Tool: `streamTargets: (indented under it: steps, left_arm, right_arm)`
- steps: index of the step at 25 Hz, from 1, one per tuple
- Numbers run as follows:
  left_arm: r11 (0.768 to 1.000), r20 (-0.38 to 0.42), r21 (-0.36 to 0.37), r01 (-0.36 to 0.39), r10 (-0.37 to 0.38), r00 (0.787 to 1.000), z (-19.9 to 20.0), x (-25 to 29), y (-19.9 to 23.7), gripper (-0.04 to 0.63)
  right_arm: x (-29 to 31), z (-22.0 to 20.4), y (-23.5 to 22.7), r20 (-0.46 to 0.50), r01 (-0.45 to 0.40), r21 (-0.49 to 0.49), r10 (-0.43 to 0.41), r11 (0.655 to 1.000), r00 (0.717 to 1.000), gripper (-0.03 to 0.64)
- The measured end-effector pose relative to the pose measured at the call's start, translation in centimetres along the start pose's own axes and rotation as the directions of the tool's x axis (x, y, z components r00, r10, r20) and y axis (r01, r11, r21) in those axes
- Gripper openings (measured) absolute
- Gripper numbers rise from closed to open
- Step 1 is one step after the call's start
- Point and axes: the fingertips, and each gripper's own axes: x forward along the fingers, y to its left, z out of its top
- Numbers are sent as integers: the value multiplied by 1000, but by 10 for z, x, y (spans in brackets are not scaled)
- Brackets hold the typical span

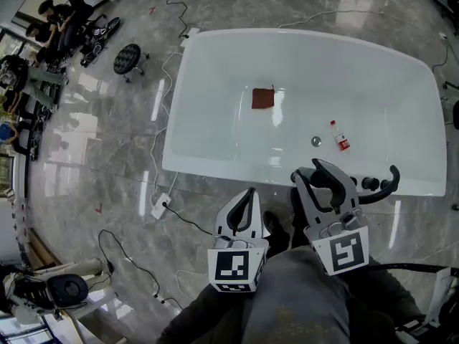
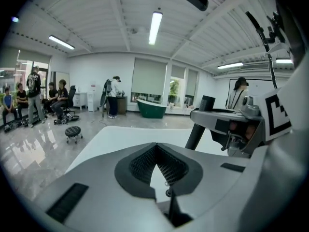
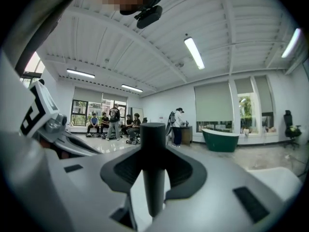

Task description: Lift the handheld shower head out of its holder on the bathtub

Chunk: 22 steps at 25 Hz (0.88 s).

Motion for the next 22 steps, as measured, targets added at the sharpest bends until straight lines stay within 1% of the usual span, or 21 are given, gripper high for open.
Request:
streamTargets:
  steps: [2,4,9,13,16,22]
  left_arm:
    - [1000,46,-1,-5,5,999,17,-7,1,3]
    - [1000,88,-1,-6,6,996,31,-13,-1,3]
    - [1000,153,17,-2,-1,988,54,-27,-12,3]
    - [1000,170,27,-4,0,985,60,-35,-14,3]
    - [999,181,35,-9,3,983,64,-39,-16,3]
    - [999,182,35,-14,7,983,61,-44,-21,3]
  right_arm:
    - [-5,25,7,38,-16,-19,17,1000,999,137]
    - [-9,40,11,63,-25,-32,27,999,998,137]
    - [-17,54,11,71,-25,-51,28,998,997,137]
    - [-20,56,14,51,-25,-55,27,998,998,137]
    - [-21,59,15,56,-35,-66,38,997,998,137]
    - [-24,59,16,57,-47,-77,51,996,997,137]
